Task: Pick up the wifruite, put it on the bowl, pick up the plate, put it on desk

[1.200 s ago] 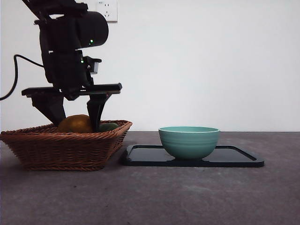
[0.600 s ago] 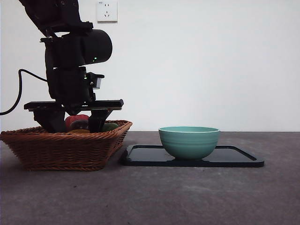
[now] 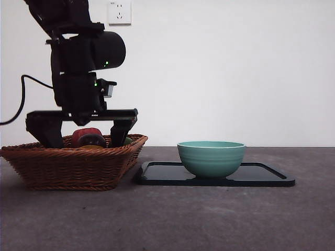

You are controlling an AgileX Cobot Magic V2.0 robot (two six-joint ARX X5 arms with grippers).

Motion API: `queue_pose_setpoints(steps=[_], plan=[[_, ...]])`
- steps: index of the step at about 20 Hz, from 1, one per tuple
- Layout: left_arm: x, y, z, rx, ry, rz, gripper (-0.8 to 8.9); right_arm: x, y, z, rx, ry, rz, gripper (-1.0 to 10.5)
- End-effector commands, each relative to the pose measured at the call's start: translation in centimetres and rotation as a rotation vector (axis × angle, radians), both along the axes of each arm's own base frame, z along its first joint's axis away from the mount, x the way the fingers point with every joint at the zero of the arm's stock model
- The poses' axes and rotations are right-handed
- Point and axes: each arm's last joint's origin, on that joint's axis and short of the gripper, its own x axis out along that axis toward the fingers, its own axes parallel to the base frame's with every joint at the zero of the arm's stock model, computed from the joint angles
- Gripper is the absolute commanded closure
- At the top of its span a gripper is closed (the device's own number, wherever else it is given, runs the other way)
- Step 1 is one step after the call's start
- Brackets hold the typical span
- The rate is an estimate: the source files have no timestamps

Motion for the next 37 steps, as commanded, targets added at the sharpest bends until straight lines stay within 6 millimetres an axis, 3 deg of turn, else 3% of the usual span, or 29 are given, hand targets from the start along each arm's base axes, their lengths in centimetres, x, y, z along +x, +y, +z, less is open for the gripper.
queue_pose_setpoints(steps=[1,5,8,12,15,21,28,37], plan=[[0.8,-0.5,1.6,0.019,-0.001,-0.045,1.99,-0.1,0.0,0.1,0.004,0.006,0.002,3.9],[0.2,-0.2,5.6,0.008,-0.043,-0.086,1.46,-0.2,-0.1,0.1,0.0,0.016,0.002,3.9],[-2.0,0.5,9.4,-0.078,-0.083,-0.162,1.47,-0.2,-0.1,0.1,0.001,0.013,0.002,3.9],[-6.5,2.0,14.6,-0.116,-0.17,-0.248,1.47,-0.1,0.0,0.2,0.006,0.001,0.002,3.9],[-11.0,3.7,18.1,-0.189,-0.205,-0.337,1.48,-0.1,0.0,0.2,0.006,0.001,0.002,3.9],[-19.4,7.8,22.9,-0.253,-0.382,-0.46,1.48,-0.1,0.0,0.2,0.006,0.001,0.001,3.9],[-27.2,12.1,24.1,-0.385,-0.501,-0.634,1.48,-0.1,0.0,0.2,0.004,-0.001,0.003,3.9],[-32.2,15.1,21.0,-0.446,-0.565,-0.654,1.49,-0.1,0.0,0.2,0.004,-0.001,0.003,3.9]])
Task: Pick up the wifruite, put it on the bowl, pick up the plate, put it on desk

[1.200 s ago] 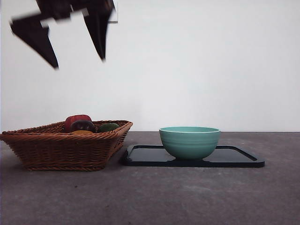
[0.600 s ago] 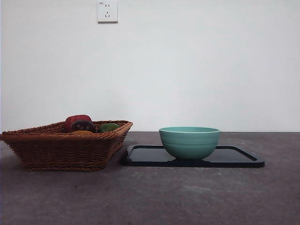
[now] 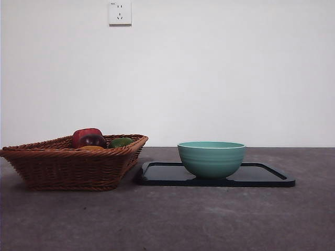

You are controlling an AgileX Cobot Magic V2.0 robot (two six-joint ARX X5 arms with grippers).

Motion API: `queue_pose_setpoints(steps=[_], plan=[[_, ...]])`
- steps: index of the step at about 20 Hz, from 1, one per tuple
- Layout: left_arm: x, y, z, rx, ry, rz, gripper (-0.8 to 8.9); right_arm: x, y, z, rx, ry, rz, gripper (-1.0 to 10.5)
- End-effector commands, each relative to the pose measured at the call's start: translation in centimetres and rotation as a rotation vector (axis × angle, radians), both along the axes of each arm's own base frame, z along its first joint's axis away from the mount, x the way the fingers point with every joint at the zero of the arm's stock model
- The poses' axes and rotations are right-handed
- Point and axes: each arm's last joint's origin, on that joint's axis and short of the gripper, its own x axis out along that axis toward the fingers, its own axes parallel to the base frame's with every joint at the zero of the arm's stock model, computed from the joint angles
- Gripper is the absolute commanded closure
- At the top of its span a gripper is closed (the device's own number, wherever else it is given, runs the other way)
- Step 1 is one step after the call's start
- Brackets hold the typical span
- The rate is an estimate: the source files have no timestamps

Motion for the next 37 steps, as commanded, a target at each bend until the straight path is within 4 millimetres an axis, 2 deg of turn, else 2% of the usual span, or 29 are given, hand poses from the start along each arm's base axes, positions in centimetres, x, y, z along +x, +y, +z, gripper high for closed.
queue_pose_setpoints(steps=[1,5,11,16,20,24,29,37], plan=[[-0.7,0.4,-0.5,-0.017,-0.018,-0.011,1.49,0.0,0.0,0.3,0.01,-0.015,0.003,3.9],[-1.7,1.0,-1.5,-0.03,-0.039,-0.011,1.49,0.0,0.0,0.3,0.013,-0.016,0.002,3.9],[-1.8,1.1,-1.4,-0.036,-0.049,-0.011,1.49,0.1,0.1,0.5,0.031,-0.016,-0.01,3.9],[-1.8,1.1,-1.4,-0.034,-0.053,-0.013,1.49,2.2,0.9,0.4,0.031,0.083,-0.033,3.9],[-1.8,1.1,-1.4,-0.034,-0.052,-0.013,1.49,5.9,2.3,-0.1,-0.016,0.229,-0.051,3.9],[-1.8,1.1,-1.4,-0.034,-0.052,-0.013,1.49,11.5,4.5,-1.4,-0.066,0.348,-0.056,3.9],[-1.8,1.1,-1.4,-0.034,-0.052,-0.013,1.49,19.4,7.5,-4.8,-0.091,0.449,-0.078,3.9],[-1.8,1.1,-1.4,-0.034,-0.052,-0.012,1.49,30.0,11.5,-10.1,-0.228,0.629,-0.128,3.9]])
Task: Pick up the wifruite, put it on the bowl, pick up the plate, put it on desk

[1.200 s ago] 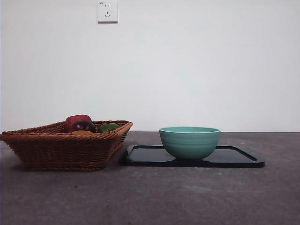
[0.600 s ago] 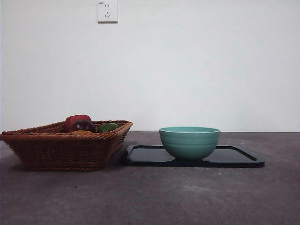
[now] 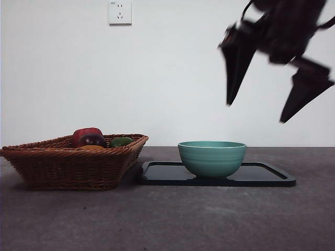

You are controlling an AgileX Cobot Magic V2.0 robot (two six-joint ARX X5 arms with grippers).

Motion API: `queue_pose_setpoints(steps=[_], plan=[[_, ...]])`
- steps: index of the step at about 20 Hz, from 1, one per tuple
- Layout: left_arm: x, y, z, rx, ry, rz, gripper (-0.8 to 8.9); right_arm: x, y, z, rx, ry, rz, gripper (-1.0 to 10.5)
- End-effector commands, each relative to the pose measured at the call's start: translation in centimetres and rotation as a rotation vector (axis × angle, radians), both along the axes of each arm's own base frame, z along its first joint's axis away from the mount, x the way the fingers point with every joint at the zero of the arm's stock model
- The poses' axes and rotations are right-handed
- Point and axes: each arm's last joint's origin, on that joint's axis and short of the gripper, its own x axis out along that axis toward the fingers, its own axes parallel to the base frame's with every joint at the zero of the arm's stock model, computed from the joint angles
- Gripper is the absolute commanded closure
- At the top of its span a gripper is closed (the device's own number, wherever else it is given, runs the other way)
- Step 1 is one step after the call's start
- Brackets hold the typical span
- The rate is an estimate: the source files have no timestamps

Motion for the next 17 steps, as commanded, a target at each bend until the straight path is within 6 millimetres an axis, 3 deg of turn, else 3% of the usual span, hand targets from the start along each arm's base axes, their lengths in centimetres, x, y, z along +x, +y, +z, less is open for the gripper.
queue_pose_setpoints(steps=[1,4,7,10,12,17], plan=[[0.0,0.0,0.4,-0.011,-0.017,-0.01,1.49,3.1,1.2,-1.4,-0.048,0.015,-0.02,3.9],[0.0,0.0,0.4,-0.011,-0.016,-0.01,1.49,6.2,2.1,-3.2,-0.091,0.036,-0.046,3.9],[0.0,0.0,0.4,-0.011,-0.016,-0.01,1.49,8.2,2.8,-5.4,-0.102,0.061,-0.066,4.2],[0.0,0.0,0.4,-0.01,-0.015,-0.01,1.49,9.0,3.1,-7.2,-0.099,0.079,-0.091,6.1],[0.0,0.0,0.4,-0.01,-0.015,-0.01,1.49,9.1,3.3,-7.2,-0.096,0.062,-0.09,7.5],[-0.1,0.0,0.3,-0.008,-0.012,-0.01,1.49,9.1,3.3,-7.1,-0.095,0.061,-0.101,9.4]])
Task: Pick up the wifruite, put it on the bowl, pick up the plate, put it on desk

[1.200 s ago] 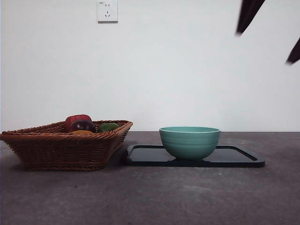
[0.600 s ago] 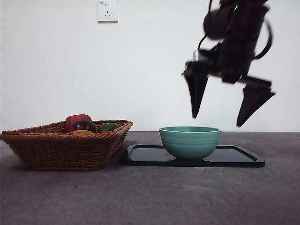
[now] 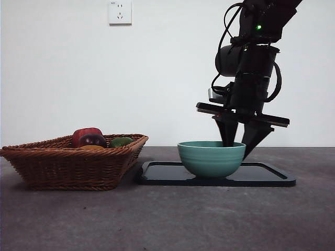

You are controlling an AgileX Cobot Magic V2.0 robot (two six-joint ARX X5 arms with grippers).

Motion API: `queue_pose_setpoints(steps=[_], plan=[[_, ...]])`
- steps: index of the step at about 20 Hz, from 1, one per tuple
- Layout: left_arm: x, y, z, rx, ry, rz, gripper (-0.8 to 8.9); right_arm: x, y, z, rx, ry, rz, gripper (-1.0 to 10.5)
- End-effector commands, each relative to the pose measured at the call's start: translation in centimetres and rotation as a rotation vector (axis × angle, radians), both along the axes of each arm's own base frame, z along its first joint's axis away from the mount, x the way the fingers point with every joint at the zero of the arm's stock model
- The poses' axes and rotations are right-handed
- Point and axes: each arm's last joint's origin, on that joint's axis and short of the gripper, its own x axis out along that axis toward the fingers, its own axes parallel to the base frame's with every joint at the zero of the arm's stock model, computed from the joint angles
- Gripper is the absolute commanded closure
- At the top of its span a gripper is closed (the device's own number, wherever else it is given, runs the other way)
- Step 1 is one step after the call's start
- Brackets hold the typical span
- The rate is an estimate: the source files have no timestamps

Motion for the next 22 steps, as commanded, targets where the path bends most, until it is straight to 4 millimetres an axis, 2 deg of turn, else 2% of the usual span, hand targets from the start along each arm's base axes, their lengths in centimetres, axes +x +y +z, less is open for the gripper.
queue_pose_setpoints(steps=[1,4,7,10,13,15,18,22], plan=[[-0.1,0.0,0.3,-0.008,-0.012,-0.01,1.49,0.3,0.5,0.1,0.004,-0.006,-0.005,9.4],[-0.1,0.0,0.3,-0.008,-0.011,-0.01,1.49,0.0,0.3,1.2,0.004,-0.016,0.006,9.4],[-0.1,0.0,0.3,-0.008,-0.011,-0.01,1.49,-1.0,0.1,3.9,0.016,-0.05,0.029,9.4],[-0.1,0.0,0.3,-0.008,-0.011,-0.01,1.49,-3.3,-0.2,6.8,0.002,-0.051,0.087,9.4],[-0.1,0.0,0.3,-0.008,-0.011,-0.01,1.49,-6.2,-0.1,8.6,-0.002,-0.064,0.144,9.4],[-0.1,0.0,0.3,-0.008,-0.011,-0.01,1.49,-8.7,0.2,8.5,0.0,-0.066,0.183,9.4],[-0.1,0.0,0.3,-0.008,-0.012,-0.01,1.49,-12.1,0.3,6.1,0.001,-0.042,0.224,9.4],[0.0,0.0,0.4,-0.011,-0.017,-0.01,1.49,-14.3,0.9,2.7,0.01,-0.008,0.237,9.4]])
